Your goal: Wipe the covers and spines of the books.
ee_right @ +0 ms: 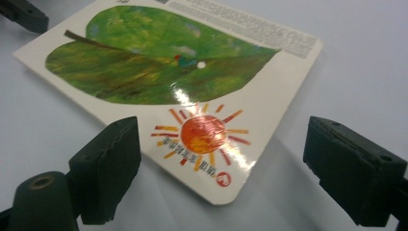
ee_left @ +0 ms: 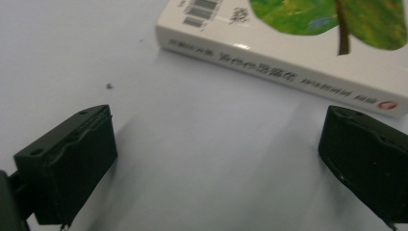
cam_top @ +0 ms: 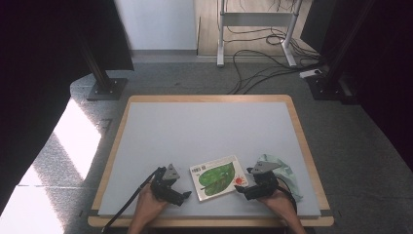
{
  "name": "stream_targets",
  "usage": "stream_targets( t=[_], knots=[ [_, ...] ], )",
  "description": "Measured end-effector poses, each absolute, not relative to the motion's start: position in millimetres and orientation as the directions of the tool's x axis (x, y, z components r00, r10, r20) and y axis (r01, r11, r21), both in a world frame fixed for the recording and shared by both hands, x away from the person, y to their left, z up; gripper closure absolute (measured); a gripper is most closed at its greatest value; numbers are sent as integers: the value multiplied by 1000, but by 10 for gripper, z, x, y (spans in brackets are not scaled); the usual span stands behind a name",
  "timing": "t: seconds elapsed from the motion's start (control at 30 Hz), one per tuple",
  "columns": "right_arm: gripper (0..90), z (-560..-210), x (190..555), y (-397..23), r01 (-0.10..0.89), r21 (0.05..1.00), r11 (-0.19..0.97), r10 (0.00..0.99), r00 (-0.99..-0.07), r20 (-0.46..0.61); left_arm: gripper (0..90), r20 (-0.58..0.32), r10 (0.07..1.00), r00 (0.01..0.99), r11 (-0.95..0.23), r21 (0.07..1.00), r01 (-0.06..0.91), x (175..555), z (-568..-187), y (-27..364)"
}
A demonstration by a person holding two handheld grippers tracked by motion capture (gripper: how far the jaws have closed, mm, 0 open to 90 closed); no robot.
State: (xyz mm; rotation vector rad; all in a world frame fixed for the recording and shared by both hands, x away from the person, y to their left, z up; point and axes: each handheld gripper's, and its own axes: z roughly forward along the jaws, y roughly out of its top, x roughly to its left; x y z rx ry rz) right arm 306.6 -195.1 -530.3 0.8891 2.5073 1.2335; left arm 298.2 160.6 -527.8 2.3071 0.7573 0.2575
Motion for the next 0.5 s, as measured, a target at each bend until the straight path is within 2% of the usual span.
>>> stream_targets(
  t=[0.2, 0.5],
  knots=[
    [148, -5331, 3038, -1876, 397, 745, 536, 571, -820, 26, 63, -10, 544, 839, -619, 670, 409, 2936, -5272, 1467],
    [162, -5328, 3155, -1867, 419, 756, 503, 569, -819, 75, 54, -18, 515, 857, -631, 669, 393, 3007, -5275, 1451]
  ],
)
